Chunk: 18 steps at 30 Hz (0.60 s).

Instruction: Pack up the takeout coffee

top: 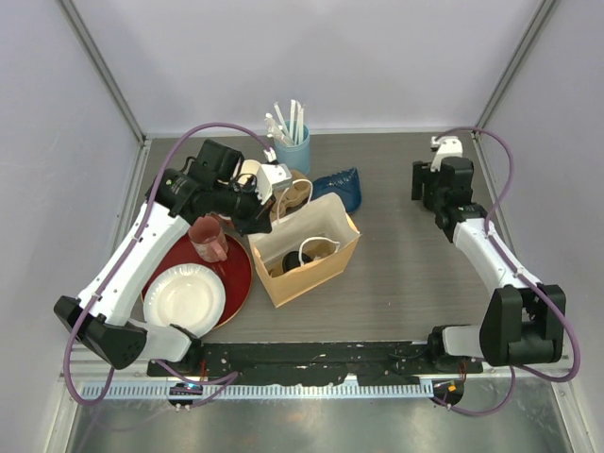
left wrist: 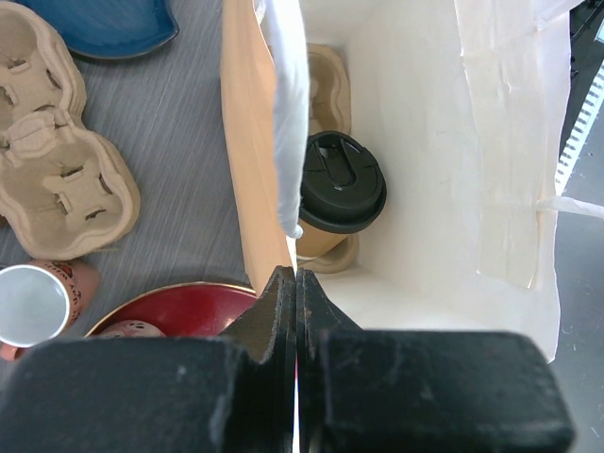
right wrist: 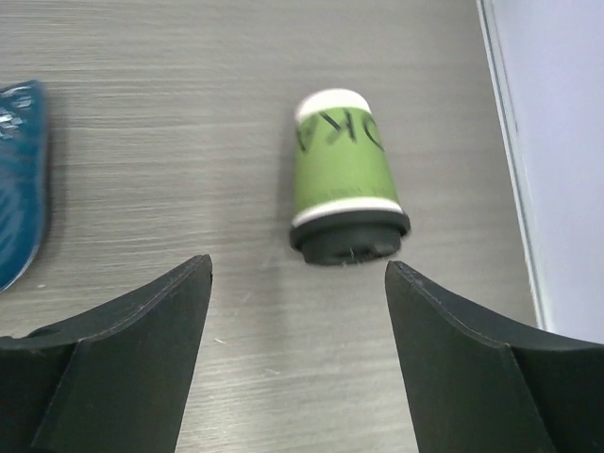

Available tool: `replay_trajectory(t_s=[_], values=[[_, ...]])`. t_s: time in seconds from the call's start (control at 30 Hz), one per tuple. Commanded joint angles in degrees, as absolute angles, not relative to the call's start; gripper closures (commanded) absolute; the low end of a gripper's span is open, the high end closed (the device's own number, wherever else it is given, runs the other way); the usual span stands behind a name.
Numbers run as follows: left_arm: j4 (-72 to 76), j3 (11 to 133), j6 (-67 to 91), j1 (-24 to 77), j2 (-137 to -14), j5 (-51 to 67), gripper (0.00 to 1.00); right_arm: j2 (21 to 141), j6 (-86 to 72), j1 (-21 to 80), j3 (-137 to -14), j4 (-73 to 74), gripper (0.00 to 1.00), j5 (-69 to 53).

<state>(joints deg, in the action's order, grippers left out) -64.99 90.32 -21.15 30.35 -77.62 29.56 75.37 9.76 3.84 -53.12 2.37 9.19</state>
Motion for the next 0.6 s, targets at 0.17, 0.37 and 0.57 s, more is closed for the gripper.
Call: replay_trajectory(t_s=[0.17, 0.37, 0.57], values=[[-63.8, 90.4, -20.7, 30.2, -75.4, 29.5, 1.0, 74.9, -21.7, -2.5, -45.6, -3.2, 0.24, 12.7], [-63.8, 90.3, -21.0, 30.2, -75.1, 29.9, 1.0, 78.7, -27.0, -2.7, -43.4, -10.5, 0.3, 14.1], [-63.8, 90.8, -20.6, 30.2, -75.3, 30.4, 1.0, 83.5, -28.1, -4.7, -42.8, -14.9, 0.41, 13.5]])
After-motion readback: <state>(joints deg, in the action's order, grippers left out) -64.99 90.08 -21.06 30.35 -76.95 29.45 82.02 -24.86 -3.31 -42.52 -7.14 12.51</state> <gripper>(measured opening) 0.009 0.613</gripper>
